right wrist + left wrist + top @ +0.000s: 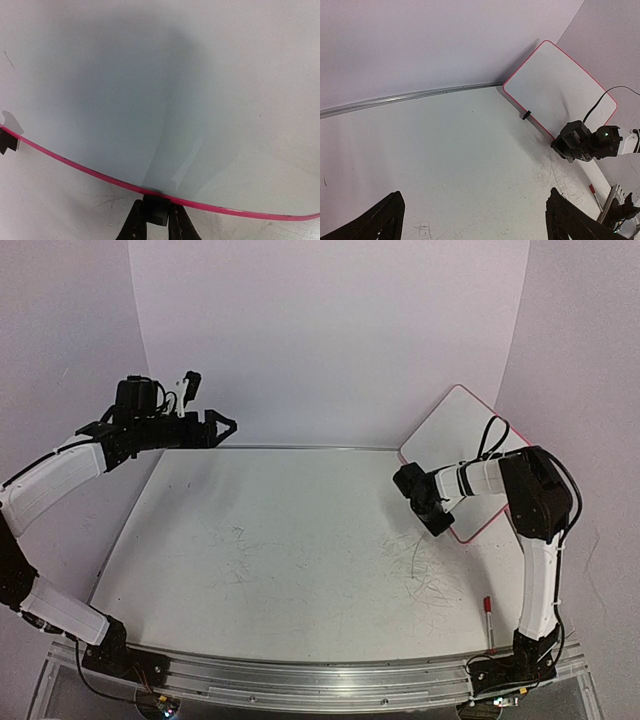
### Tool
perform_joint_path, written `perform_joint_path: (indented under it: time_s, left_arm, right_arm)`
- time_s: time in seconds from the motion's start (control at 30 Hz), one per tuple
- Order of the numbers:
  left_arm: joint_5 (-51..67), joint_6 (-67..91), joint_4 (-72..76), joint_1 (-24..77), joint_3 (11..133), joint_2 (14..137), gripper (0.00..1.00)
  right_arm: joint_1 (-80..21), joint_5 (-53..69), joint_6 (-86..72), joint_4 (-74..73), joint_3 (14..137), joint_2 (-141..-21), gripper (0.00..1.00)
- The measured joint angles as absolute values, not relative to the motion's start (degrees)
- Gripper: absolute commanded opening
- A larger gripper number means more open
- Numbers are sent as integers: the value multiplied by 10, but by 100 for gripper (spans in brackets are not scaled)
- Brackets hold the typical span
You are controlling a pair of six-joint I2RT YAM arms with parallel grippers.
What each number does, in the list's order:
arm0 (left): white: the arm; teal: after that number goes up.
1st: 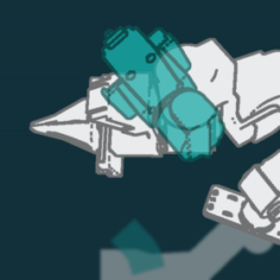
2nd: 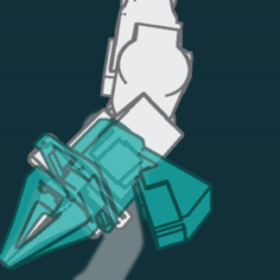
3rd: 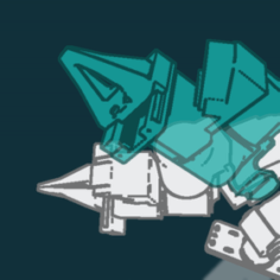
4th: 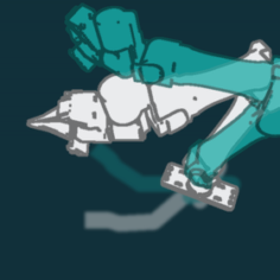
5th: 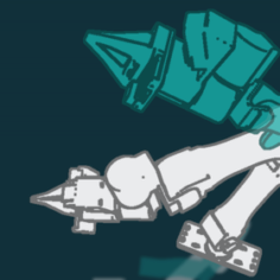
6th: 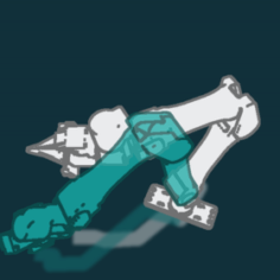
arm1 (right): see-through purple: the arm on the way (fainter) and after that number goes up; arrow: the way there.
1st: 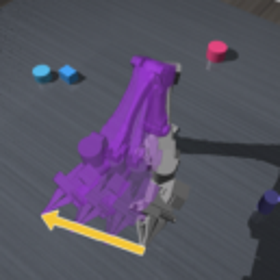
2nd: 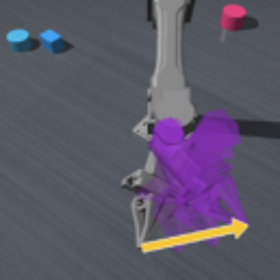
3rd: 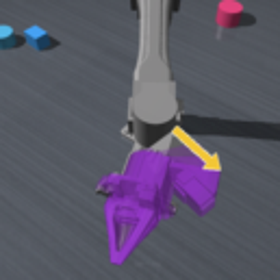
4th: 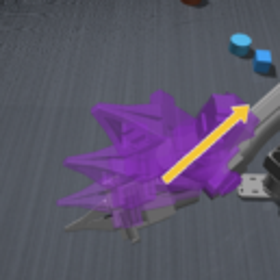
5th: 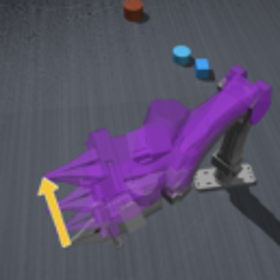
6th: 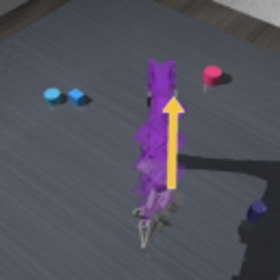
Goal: Write a sentence on the whiteboard
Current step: Pick up the whiteboard stand from the corner of the board, then move the whiteboard stand to the center of the board.
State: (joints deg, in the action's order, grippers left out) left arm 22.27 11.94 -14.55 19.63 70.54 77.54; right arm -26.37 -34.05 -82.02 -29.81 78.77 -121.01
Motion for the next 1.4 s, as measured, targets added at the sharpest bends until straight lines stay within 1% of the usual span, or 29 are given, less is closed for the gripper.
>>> perform_joint_path:
  time_s: [0.13,0.3,0.67,0.97,1.13,1.3,1.4]
  left_arm:
    - [222,119,-146,198,703,776,99]
    - [218,119,-146,200,703,776,99]
    - [214,118,-145,201,700,784,99]
    - [197,115,-145,203,696,792,99]
    - [177,114,-145,203,695,792,99]
    - [146,114,-145,203,689,792,99]
    - [132,114,-144,203,682,792,99]
  right_arm:
    - [-265,-335,-799,-267,764,-1196,0]
    - [-270,-333,-752,-227,728,-1178,0]
    - [-309,-308,-543,-82,608,-1115,0]
    - [-372,-225,-364,37,553,-1091,0]
    - [-403,-144,-268,121,485,-1055,0]
    - [-418,-68,-195,161,419,-1007,0]
    - [-426,-43,-178,178,384,-983,0]
